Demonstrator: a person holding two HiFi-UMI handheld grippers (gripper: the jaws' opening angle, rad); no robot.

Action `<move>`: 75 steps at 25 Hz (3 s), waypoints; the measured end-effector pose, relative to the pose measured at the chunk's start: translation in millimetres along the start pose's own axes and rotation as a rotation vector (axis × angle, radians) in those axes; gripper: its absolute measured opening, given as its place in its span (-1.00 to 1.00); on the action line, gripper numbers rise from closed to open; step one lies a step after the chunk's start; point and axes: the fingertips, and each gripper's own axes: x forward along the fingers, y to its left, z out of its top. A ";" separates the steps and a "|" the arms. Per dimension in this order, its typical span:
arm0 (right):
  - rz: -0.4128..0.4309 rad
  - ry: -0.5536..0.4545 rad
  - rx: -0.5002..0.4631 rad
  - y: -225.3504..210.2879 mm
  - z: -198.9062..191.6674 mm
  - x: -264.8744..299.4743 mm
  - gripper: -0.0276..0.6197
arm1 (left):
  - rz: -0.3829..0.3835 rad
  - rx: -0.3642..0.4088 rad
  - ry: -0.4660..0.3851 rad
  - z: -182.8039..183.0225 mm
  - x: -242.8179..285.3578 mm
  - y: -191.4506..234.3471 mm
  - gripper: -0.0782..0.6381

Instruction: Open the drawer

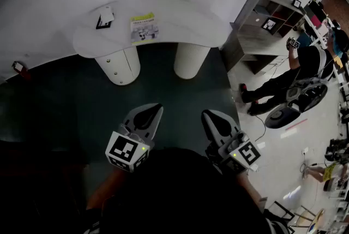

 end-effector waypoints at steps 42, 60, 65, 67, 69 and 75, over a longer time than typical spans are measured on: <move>0.163 0.076 0.057 74.2 -41.2 159.0 -0.86 | 0.112 -0.052 0.006 -21.9 -75.6 140.3 -0.75; 0.434 0.139 0.104 -41.1 -31.8 340.3 -0.86 | 0.356 -0.121 0.050 -0.7 28.6 303.5 -0.75; 0.462 0.173 0.146 -73.4 -44.8 373.4 -0.86 | 0.392 -0.141 0.086 -0.5 53.2 327.0 -0.75; 0.473 0.179 0.161 -76.6 -47.3 384.0 -0.86 | 0.391 -0.136 0.099 0.5 56.8 334.4 -0.75; 0.483 0.184 0.171 -76.3 -49.4 393.5 -0.86 | 0.392 -0.137 0.106 0.2 57.1 343.9 -0.75; 0.488 0.216 0.160 -59.2 -59.6 425.9 -0.86 | 0.390 -0.168 0.087 -3.0 42.5 374.8 -0.75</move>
